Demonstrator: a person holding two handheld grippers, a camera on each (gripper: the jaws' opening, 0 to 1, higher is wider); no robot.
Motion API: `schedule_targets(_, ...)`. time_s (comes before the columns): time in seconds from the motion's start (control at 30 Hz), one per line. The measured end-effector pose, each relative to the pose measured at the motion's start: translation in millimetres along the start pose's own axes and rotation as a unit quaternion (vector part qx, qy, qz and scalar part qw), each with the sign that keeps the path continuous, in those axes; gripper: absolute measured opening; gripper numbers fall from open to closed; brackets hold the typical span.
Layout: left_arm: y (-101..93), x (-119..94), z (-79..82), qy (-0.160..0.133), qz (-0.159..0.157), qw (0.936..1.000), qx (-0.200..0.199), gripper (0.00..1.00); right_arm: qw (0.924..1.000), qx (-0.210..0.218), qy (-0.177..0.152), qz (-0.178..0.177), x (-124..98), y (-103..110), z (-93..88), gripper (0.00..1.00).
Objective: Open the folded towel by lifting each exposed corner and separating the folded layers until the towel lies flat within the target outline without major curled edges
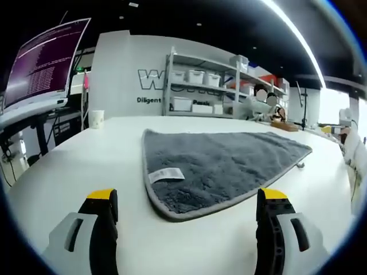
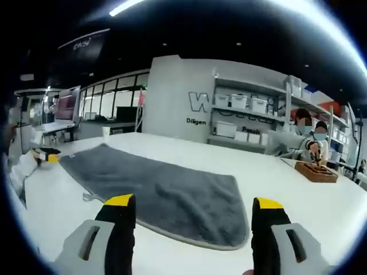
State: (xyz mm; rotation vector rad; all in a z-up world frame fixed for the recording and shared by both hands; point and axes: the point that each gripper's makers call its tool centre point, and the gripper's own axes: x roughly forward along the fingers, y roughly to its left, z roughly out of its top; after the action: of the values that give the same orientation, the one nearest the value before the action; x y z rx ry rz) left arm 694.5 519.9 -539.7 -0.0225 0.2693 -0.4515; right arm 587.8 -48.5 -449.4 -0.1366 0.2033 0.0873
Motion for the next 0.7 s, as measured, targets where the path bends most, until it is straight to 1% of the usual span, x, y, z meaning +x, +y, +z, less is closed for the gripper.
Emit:
schedule_targets(0.07,0.4,-0.2,0.2,0.0,0.001,1.0,0.0,0.99,0.9998,0.0,0.016,0.008,1.0,7.6,-4.6,0.9)
schedule_targets(0.27,-0.7,-0.1,1.2,-0.003,-0.002,1.0,0.001,0.99,0.9993,-0.012,0.029,0.017,1.8,18.1,-6.8,0.99)
schedule_targets(0.43,-1.2,-0.2,1.3,-0.003,-0.002,1.0,0.002,0.99,0.9989,-0.013,0.036,0.025,2.3,22.2,-9.8,0.99)
schedule_targets(0.6,-1.4,-0.2,2.0,-0.004,-0.003,1.0,0.003,0.99,0.999,-0.005,0.04,0.021,3.0,21.0,-12.6,0.99)
schedule_targets(0.7,-0.3,-1.9,6.4,-0.013,0.002,0.9999,0.007,0.99,0.9981,-0.002,0.059,0.015,3.4,21.2,-18.0,0.99)
